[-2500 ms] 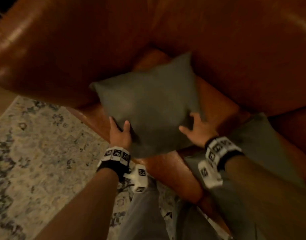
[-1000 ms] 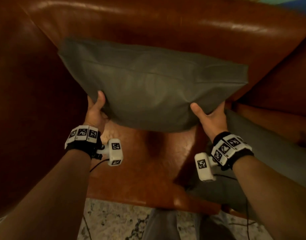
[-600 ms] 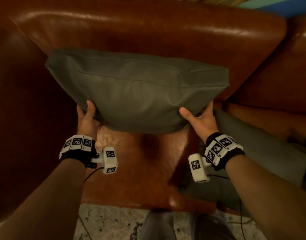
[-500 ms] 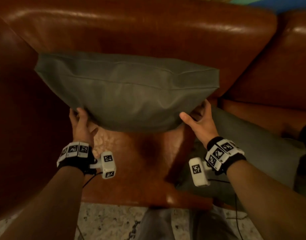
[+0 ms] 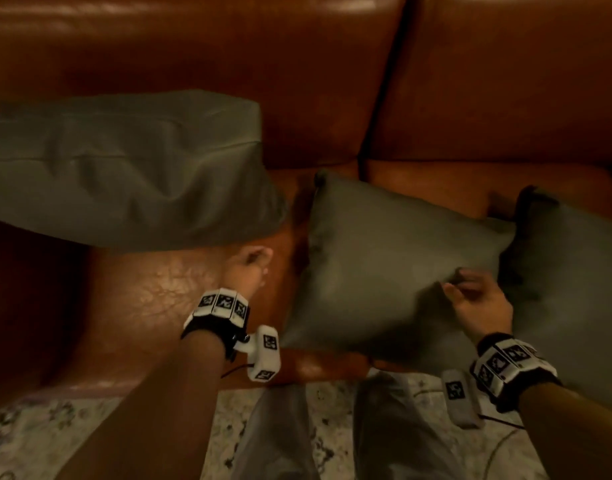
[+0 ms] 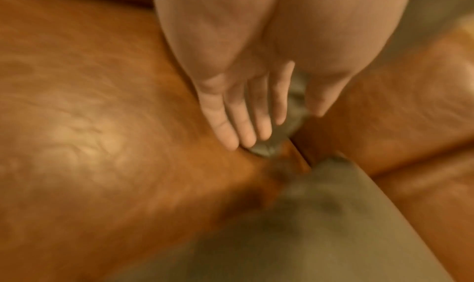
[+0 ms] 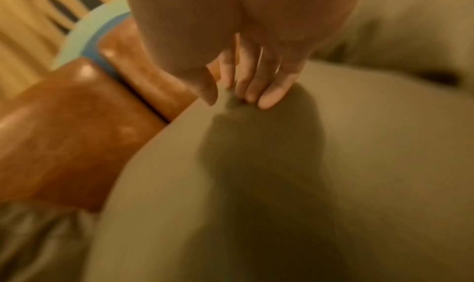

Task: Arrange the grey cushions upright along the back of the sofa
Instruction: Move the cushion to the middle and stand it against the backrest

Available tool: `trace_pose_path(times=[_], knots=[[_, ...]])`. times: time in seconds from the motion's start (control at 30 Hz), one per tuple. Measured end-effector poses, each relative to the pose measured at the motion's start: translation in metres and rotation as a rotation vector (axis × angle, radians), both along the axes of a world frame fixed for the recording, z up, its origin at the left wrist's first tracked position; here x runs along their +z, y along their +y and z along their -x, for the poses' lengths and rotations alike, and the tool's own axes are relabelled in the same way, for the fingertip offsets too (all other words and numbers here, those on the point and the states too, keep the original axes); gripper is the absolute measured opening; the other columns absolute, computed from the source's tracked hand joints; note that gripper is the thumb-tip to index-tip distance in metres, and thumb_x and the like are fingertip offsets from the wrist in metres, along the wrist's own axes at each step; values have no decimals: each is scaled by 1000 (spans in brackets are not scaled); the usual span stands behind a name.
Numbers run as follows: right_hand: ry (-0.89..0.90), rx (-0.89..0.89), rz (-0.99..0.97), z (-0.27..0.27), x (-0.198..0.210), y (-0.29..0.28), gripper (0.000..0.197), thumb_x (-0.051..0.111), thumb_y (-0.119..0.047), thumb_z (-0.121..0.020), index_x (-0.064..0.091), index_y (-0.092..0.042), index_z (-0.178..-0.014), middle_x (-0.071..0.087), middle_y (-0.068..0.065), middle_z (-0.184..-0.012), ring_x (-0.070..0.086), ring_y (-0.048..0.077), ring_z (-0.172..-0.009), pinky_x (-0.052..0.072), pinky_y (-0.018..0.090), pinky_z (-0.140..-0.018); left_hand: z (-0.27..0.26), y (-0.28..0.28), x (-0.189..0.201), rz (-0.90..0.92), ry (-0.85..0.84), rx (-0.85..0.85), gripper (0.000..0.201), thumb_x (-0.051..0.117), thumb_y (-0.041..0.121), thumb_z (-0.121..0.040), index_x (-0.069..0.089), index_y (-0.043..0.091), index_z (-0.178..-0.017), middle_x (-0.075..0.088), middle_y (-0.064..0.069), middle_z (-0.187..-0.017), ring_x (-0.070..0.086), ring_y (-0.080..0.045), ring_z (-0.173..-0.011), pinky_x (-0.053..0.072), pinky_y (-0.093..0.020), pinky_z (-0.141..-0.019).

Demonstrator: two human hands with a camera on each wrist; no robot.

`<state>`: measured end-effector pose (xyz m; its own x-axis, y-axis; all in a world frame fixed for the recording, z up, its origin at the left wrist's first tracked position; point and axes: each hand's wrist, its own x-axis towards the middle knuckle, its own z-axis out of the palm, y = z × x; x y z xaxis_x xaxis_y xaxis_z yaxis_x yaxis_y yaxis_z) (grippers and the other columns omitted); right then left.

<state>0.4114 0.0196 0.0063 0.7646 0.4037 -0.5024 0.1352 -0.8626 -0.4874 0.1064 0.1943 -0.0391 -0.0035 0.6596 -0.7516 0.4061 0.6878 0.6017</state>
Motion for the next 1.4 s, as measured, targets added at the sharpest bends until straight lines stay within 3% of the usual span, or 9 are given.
trace_pose_path(times=[0.2, 0.33, 0.43, 0.53, 0.67, 0.87, 1.1, 1.27, 1.4], knots=[[194, -293, 169, -54, -28, -34, 102, 77, -68, -62, 38, -21, -143, 48, 15, -145, 49, 40, -130, 40, 51, -110, -81, -27, -15, 96, 114, -356, 69, 63, 43, -91, 39, 18, -151, 47, -8, -154, 47, -29, -140, 36, -34, -114], [434, -364, 76, -85, -68, -59, 139, 76, -87, -28, 35, -28, -147, 51, 5, -146, 55, 35, -126, 45, 55, -106, -107, -41, -23, 110, 136, -354, 82, 64, 49, -89, 25, 24, -156, 39, -5, -158, 42, -32, -143, 34, -35, -113], [420, -210, 110, -80, -34, -27, 109, 75, -76, -56, 34, -33, -148, 48, 5, -150, 51, 36, -130, 42, 49, -110, -91, -72, -32, 197, 121, -199, 89, 73, 61, -75, 40, 22, -148, 52, -4, -147, 53, -32, -133, 40, -38, -112], [386, 33, 187, -90, -20, -2, 95, 71, -67, -70, 30, -36, -149, 48, 8, -150, 49, 34, -132, 41, 38, -109, -33, -127, -112, 318, 107, -92, 108, 79, 81, -45, 53, 29, -136, 64, -2, -137, 61, -30, -128, 49, -50, -107], [413, 239, 218, -91, -10, 8, 93, 71, -66, -71, 28, -40, -149, 50, 11, -146, 51, 37, -130, 44, 39, -106, -58, -147, -30, 354, 73, -193, 31, 65, 27, -93, 61, 12, -120, 70, -16, -118, 66, -36, -104, 55, -49, -89], [81, -105, 82, -74, -10, -84, 43, 72, -33, -85, 57, -10, -119, 69, 21, -114, 61, 40, -115, 42, 41, -97, -73, -71, 14, -206, 578, -365, 73, 64, 33, -91, 31, 5, -150, 45, -26, -148, 46, -46, -134, 39, -49, -111], [872, -785, 9, -25, -51, -117, 66, 54, -52, -92, 42, -17, -146, 51, 10, -144, 44, 37, -135, 41, 49, -100, -103, -36, -13, -14, 498, -795, 82, 49, 64, -89, 11, 37, -157, 20, -6, -168, 24, -33, -153, 22, -45, -124], [506, -435, 116, -46, -129, -86, 119, 55, -97, -46, 48, -22, -138, 55, 8, -141, 53, 38, -127, 43, 55, -106, -56, -84, -9, 75, 530, -625, 83, 44, 71, -86, 19, 35, -156, 31, -11, -164, 33, -38, -148, 24, -45, -123], [499, -332, -78, -44, -85, -17, 99, 72, -72, -44, 45, -42, -134, 58, 9, -138, 56, 35, -125, 43, 54, -107, -22, -131, -6, 299, 338, -491, 90, 48, 78, -81, 35, 23, -151, 43, -13, -158, 43, -38, -142, 42, -46, -111]])
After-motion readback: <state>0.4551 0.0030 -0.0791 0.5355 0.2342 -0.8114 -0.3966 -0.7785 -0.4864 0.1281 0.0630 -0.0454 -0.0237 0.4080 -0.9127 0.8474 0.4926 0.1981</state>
